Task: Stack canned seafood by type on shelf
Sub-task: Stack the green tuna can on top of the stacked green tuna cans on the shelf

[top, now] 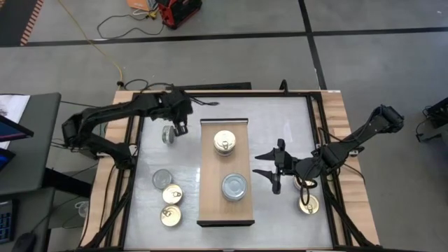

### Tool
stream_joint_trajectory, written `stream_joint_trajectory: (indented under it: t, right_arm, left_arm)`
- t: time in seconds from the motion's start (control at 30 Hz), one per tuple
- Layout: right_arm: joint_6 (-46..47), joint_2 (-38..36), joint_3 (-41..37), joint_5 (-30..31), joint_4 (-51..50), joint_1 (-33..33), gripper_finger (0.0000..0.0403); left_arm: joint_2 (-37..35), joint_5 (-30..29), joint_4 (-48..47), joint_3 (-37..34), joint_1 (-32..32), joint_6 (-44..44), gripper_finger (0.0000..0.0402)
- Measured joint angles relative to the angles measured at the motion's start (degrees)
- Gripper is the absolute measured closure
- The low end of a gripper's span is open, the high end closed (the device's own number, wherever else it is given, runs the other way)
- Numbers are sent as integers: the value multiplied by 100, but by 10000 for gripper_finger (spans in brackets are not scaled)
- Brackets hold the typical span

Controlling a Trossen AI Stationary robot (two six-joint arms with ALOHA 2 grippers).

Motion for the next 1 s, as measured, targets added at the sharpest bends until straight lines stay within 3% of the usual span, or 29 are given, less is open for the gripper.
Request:
stream_joint_trajectory:
  t: [0.13, 0.33, 0.5, 0.6, 0.8, 1.0]
  right_arm:
    - [13, 0, -2, -2, 69, 0, 159]
    - [11, 0, -2, -1, 101, 87, 159]
    - [-33, 0, -2, -3, 144, 222, 159]
    - [-76, 0, -2, -4, 269, 275, 159]
    - [-246, 0, -2, -4, 472, 361, 159]
    - [-242, 0, -2, -2, 474, 356, 159]
  left_arm:
    - [-163, 332, -824, 33, 237, -1514, 356]
    - [-283, 271, -1575, -340, 177, -3343, 224]
    - [-273, 1042, -1498, -660, -13, -3946, 127]
    - [-280, 1088, -1598, -893, -186, -4313, 87]
    - [-275, 1182, -1787, -1256, -456, -4831, 60]
    - [-275, 1180, -1714, -1422, -712, -4944, 100]
